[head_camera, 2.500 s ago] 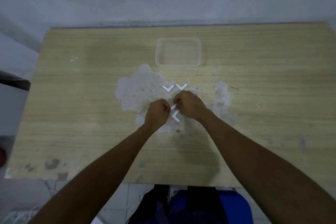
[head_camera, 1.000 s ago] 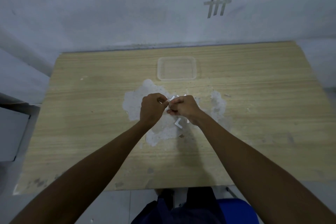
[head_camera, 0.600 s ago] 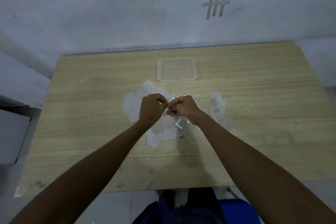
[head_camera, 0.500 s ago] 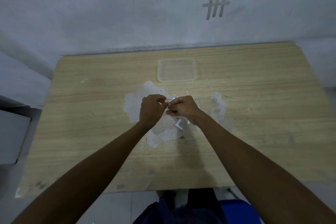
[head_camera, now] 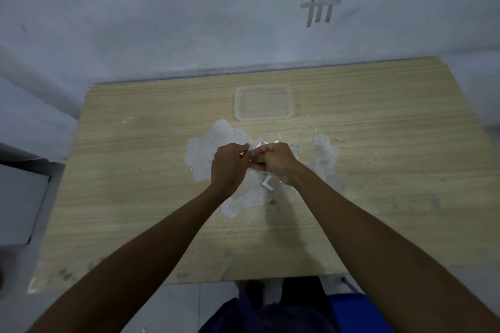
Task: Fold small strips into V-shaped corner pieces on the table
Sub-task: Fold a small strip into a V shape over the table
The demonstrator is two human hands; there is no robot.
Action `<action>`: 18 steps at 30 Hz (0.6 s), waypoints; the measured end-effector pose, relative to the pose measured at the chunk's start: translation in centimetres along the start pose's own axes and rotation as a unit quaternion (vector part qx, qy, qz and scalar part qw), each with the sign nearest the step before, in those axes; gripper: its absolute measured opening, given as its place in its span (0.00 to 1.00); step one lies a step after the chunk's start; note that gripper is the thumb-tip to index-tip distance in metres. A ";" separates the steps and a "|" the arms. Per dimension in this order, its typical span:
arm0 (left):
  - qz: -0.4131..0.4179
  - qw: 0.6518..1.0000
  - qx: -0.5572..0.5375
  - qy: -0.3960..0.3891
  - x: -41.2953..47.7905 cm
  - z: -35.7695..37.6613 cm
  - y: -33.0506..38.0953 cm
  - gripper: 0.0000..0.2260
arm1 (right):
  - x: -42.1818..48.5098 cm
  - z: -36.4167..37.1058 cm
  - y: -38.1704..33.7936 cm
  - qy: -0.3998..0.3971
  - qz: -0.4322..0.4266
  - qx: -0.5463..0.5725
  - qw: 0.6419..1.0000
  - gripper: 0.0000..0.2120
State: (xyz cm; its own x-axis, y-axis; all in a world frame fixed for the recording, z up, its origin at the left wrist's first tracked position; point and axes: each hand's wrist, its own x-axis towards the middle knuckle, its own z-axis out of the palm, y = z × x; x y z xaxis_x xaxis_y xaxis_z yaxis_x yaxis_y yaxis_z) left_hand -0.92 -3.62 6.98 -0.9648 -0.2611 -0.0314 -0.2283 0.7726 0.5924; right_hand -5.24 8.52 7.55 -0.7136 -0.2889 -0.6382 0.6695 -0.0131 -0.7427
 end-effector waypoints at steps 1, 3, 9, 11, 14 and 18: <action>0.002 1.000 0.002 0.002 0.0 0.0 0.1 0.11 | -0.1 0.0 0.0 0.000 0.001 0.005 1.000 0.06; 0.005 1.000 0.009 0.006 -0.1 0.1 0.2 0.11 | -0.3 -0.2 0.0 0.000 0.002 0.014 1.000 0.07; 0.004 0.999 0.037 0.007 -0.3 0.2 0.9 0.13 | -0.5 -0.8 0.1 0.008 0.004 0.039 0.999 0.08; 0.011 0.998 0.053 0.013 -0.3 0.2 1.1 0.13 | -0.6 -0.9 0.0 0.003 0.001 0.038 0.999 0.09; 0.027 0.996 0.078 0.025 -0.2 0.1 1.5 0.13 | -0.7 -1.0 -0.4 -0.002 -0.006 0.033 0.999 0.09; 0.031 0.996 0.080 0.034 0.0 -0.1 1.8 0.13 | -0.9 -1.1 -0.7 -0.001 -0.013 0.025 1.000 0.08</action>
State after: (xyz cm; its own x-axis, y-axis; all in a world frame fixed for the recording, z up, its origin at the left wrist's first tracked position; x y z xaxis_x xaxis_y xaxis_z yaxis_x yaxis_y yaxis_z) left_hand -1.27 -2.31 8.12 -0.9677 -0.2451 0.0593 -0.1922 0.8691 0.4558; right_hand -5.34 9.84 8.40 -0.7307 -0.2891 -0.6185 0.6604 -0.0694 -0.7477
